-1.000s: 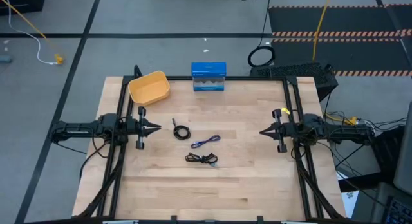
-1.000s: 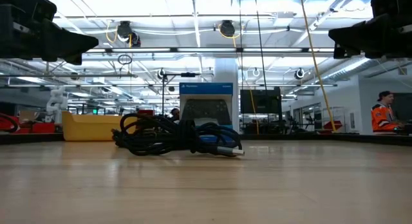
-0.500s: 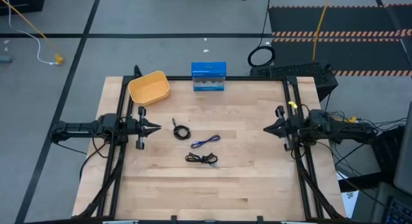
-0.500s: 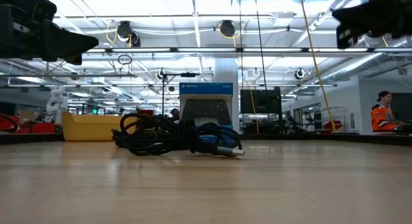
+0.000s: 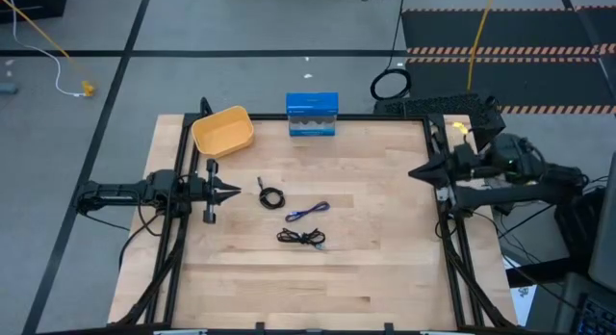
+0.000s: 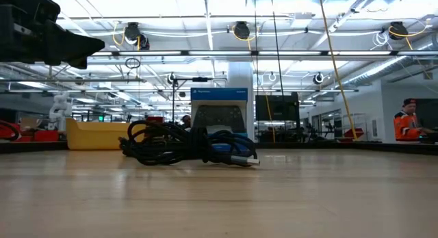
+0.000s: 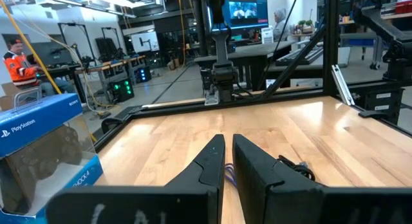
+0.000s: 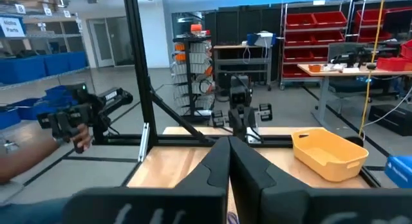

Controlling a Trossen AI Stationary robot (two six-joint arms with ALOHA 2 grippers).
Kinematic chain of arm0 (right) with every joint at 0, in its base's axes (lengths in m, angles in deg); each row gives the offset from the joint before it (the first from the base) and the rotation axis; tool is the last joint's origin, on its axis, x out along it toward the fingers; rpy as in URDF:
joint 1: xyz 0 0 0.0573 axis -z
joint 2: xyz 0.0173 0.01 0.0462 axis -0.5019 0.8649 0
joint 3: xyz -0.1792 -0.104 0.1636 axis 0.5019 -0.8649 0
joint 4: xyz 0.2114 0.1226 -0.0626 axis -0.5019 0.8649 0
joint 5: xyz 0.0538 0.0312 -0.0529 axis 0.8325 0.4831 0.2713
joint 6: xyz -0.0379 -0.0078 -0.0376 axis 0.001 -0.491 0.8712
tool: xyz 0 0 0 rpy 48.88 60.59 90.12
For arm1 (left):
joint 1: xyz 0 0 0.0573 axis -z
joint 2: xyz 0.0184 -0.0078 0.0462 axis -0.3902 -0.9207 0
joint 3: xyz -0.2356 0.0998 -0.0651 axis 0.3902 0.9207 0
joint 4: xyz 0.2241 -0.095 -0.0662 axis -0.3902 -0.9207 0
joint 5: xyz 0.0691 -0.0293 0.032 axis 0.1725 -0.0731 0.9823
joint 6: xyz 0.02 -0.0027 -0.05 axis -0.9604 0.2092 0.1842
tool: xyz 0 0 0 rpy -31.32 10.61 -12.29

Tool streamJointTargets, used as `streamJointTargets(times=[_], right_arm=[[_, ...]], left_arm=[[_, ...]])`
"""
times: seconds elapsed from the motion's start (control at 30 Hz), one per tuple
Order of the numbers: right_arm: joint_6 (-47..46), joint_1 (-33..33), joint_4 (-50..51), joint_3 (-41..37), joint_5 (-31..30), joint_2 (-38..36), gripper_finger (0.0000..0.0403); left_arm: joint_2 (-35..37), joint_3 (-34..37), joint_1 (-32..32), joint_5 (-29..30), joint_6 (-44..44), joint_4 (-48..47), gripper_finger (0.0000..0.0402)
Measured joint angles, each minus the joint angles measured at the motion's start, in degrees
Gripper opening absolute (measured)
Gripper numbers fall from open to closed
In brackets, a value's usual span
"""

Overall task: Pick and place USB-C Cables
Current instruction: Put the bottom black charger cable into the yellow bin

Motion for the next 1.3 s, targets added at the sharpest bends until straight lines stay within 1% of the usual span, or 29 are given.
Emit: streamJointTargets(times=[0.27, 0.57, 0.67, 1.03, 1.17, 1.3], right_arm=[[-1.5, 0.0, 2.3, 13.4, 0.0, 9.7, 0.0], [0.3, 0.0, 7.9, 26.0, 0.0, 16.5, 0.0], [0.6, 0.0, 8.2, 27.1, 0.0, 17.4, 0.0], [0.7, 0.0, 8.7, 27.0, 0.0, 19.1, 0.0], [0.5, 0.0, 8.7, 27.0, 0.0, 19.0, 0.0], [0.3, 0.0, 8.7, 27.0, 0.0, 19.0, 0.0]], left_arm=[[0.0, 0.0, 0.0, 0.0, 0.0, 0.0, 0.0035], [0.0, 0.0, 0.0, 0.0, 0.0, 0.0, 0.0035], [0.0, 0.0, 0.0, 0.0, 0.0, 0.0, 0.0035], [0.0, 0.0, 0.0, 0.0, 0.0, 0.0, 0.0035], [0.0, 0.0, 0.0, 0.0, 2.0, 0.2, 0.0035], [0.0, 0.0, 0.0, -0.4, 4.7, 4.4, 0.0035]])
